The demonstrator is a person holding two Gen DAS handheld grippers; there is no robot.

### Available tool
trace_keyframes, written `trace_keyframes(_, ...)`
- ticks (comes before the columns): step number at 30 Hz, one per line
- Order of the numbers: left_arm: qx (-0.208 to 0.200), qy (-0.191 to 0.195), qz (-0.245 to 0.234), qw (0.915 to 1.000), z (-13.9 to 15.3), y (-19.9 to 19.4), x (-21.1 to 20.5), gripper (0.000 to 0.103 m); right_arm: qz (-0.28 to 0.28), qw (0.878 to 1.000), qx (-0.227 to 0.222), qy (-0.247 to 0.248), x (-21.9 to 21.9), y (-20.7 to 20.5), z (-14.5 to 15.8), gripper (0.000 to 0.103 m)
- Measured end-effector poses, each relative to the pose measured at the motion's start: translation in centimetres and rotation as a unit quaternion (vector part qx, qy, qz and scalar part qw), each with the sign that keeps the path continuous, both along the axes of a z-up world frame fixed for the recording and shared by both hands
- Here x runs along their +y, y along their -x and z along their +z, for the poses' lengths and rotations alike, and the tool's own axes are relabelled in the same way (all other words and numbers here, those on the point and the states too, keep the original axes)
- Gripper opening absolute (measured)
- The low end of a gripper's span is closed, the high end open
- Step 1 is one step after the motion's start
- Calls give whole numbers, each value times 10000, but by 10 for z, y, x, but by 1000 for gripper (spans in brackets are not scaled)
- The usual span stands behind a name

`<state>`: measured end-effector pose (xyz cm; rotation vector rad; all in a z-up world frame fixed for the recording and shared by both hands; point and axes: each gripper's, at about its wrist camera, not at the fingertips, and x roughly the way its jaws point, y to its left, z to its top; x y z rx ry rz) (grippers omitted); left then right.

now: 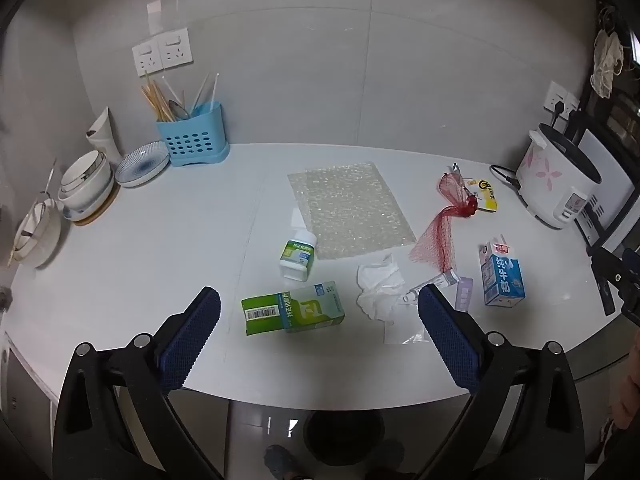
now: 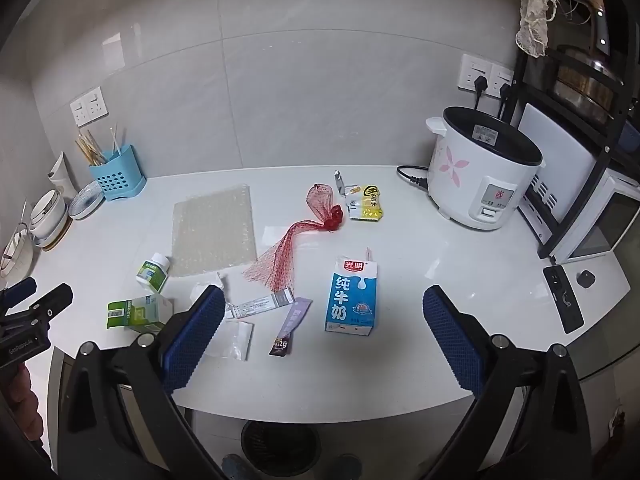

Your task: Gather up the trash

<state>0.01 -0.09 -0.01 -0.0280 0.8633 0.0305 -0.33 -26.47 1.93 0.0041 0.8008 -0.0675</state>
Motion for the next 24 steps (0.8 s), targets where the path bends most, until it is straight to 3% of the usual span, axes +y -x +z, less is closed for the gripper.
trace_keyframes(24,28,43,48,10000,1,7,-3,97,71,9999,-40,-88,3,0,1,95)
